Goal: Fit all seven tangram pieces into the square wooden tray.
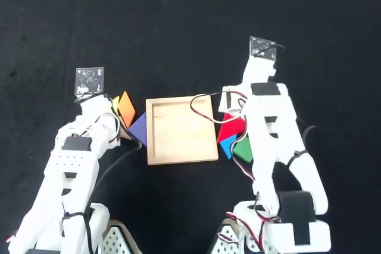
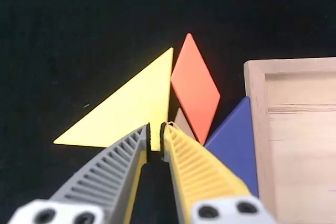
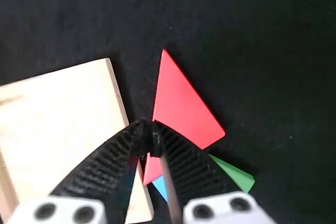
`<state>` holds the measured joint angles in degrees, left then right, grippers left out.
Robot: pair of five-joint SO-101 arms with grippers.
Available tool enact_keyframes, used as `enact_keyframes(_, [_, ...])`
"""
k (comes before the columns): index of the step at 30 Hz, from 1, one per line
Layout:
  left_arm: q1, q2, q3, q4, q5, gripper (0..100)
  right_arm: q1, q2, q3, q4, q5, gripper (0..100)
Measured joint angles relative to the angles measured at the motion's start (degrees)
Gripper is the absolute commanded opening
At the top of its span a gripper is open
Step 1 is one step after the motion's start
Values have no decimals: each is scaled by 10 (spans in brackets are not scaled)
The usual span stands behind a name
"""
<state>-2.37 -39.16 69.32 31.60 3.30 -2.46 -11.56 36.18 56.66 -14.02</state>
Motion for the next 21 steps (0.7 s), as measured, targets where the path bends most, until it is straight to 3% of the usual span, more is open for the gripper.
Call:
enact_keyframes(6, [4,2,0,0,0,65,10,33,-1,40,-9,452])
enact_keyframes(21, [4,2,0,0,0,65,-15,149,-103,55,-100,436])
